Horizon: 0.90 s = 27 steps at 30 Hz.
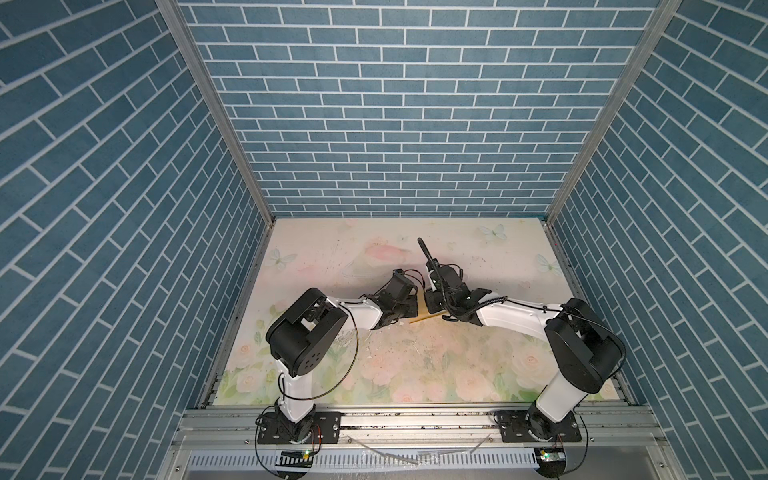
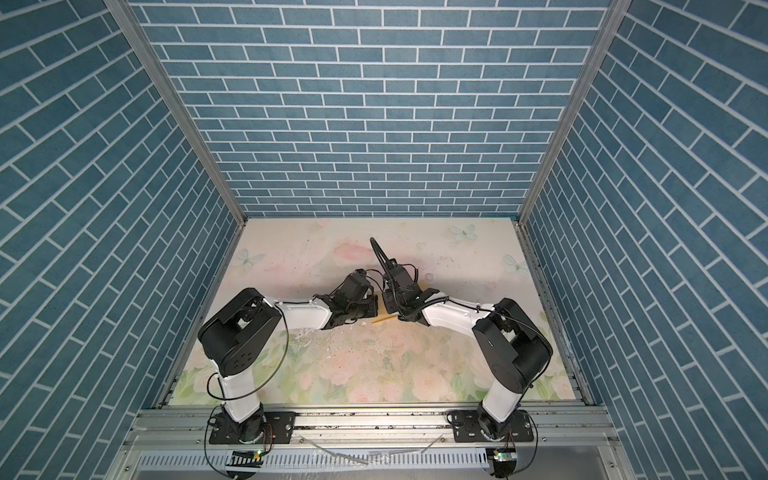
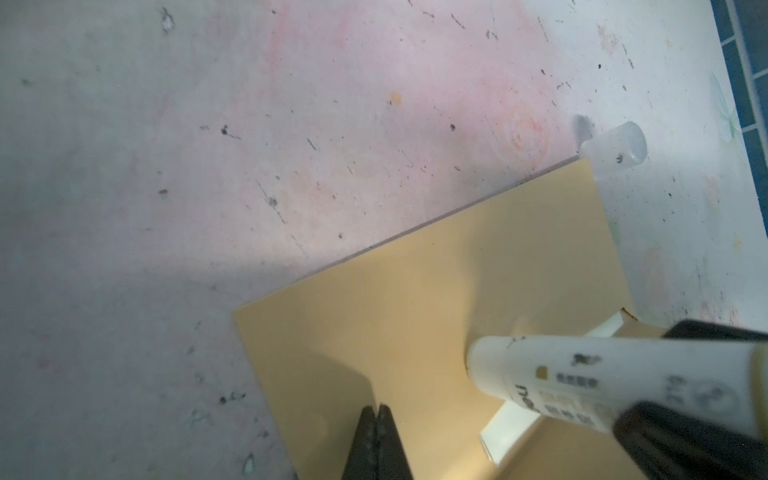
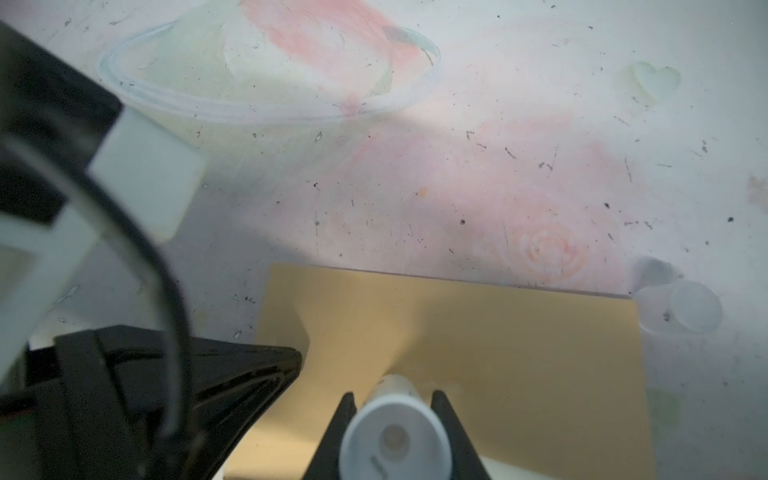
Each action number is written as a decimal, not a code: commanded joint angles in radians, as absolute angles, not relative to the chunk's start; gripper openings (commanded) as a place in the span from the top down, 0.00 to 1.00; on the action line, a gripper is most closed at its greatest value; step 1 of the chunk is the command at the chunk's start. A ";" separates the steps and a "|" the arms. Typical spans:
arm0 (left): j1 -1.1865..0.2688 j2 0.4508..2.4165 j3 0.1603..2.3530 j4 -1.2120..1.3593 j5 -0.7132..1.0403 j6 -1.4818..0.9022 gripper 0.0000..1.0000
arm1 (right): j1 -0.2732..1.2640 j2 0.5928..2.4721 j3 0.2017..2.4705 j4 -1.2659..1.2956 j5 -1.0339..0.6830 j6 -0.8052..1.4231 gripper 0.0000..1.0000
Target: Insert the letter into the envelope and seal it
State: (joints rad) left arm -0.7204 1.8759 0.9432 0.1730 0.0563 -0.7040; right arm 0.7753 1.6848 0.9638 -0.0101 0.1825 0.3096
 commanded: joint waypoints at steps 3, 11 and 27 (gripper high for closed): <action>-0.713 1.927 0.923 0.021 -0.007 -0.705 1.00 | 0.762 1.676 0.923 -0.049 0.187 0.330 1.00; -0.715 1.937 0.923 -0.004 -0.029 -0.696 1.00 | 0.753 1.669 0.916 -0.060 0.207 0.326 1.00; -0.718 1.947 0.917 -0.022 -0.058 -0.678 1.00 | 0.723 1.630 0.882 -0.092 0.251 0.333 1.00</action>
State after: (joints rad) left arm -0.7322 1.8786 0.9504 0.1547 0.0223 -0.6987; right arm 0.7567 1.6524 0.9237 0.0040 0.1692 0.3187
